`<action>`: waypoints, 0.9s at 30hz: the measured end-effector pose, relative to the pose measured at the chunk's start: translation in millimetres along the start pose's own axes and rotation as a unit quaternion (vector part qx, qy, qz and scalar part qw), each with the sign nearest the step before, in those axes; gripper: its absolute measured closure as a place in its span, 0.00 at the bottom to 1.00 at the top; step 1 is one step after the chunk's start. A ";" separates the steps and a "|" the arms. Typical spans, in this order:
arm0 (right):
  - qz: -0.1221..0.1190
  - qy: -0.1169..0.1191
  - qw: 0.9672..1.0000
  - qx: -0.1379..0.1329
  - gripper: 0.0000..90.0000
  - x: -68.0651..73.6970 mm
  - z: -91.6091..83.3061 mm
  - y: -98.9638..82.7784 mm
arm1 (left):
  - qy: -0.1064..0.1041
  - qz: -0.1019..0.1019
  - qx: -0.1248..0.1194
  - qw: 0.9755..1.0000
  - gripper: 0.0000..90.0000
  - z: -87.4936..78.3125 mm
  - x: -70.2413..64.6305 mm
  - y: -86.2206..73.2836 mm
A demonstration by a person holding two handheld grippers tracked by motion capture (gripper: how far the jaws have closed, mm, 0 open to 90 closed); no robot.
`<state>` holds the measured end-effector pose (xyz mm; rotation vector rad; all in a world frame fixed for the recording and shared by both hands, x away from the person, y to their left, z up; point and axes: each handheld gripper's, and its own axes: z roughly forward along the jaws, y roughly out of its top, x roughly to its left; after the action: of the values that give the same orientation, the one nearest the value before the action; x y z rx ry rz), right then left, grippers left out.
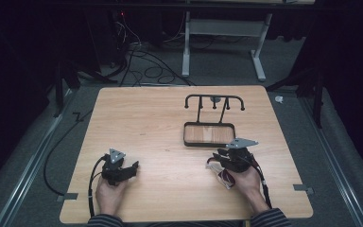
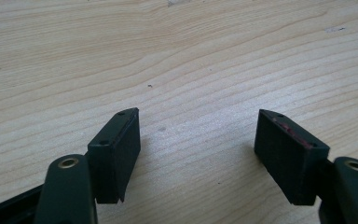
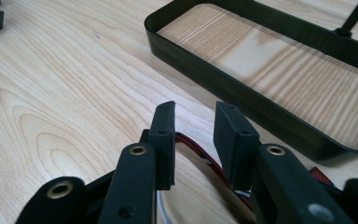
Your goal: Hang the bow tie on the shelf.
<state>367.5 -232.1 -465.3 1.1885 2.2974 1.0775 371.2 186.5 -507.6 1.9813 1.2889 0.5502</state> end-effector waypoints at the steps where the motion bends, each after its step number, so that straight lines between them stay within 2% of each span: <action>1: -0.002 0.000 1.000 0.001 0.79 0.5 1.4 0.5 | 0.000 0.000 -0.001 1.000 0.35 0.1 -0.1 0.0; 27: -0.004 0.004 0.999 0.036 0.83 4.7 24.2 1.7 | 0.000 0.000 0.000 1.000 0.35 0.0 0.1 0.0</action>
<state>379.9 -216.3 -479.6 1.2015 2.3646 1.0065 371.2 186.6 -507.5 1.9807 1.2892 0.5494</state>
